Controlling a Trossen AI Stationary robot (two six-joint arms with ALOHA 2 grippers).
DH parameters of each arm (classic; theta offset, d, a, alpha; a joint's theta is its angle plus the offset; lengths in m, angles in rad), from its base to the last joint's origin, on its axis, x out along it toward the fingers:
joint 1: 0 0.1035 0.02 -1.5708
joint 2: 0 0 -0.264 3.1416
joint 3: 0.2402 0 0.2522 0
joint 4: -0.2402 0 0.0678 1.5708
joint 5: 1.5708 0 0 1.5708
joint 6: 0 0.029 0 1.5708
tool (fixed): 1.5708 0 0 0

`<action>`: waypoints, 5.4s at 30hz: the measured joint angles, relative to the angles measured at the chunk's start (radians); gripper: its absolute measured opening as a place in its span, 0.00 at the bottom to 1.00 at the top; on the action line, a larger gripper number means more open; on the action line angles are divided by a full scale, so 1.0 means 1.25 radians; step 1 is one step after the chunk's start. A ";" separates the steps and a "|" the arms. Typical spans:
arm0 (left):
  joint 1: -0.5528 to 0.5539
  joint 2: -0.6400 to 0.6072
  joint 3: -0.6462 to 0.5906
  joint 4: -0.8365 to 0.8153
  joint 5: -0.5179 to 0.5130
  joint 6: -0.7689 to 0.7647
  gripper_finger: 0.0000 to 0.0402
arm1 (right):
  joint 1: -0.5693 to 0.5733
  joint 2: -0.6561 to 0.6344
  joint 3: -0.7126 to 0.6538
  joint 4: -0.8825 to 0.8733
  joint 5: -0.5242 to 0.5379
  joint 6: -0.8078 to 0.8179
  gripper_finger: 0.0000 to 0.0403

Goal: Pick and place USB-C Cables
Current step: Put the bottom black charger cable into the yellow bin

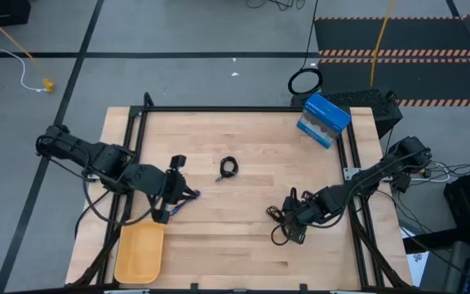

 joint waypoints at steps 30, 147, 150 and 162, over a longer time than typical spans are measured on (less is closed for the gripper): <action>0.000 0.000 -0.168 0.338 -0.008 0.087 0.08 | -0.005 0.111 -0.092 0.200 0.008 -0.056 0.32; 0.052 0.321 -0.168 1.135 -0.061 0.167 0.44 | 0.043 -0.293 -0.094 0.840 0.457 -0.826 0.03; 0.057 0.333 -0.168 1.160 -0.060 0.145 0.48 | 0.043 -0.287 -0.094 0.847 0.470 -0.826 0.03; 0.067 0.382 -0.125 1.158 -0.087 0.130 0.52 | 0.043 -0.238 -0.095 0.897 0.547 -0.847 0.03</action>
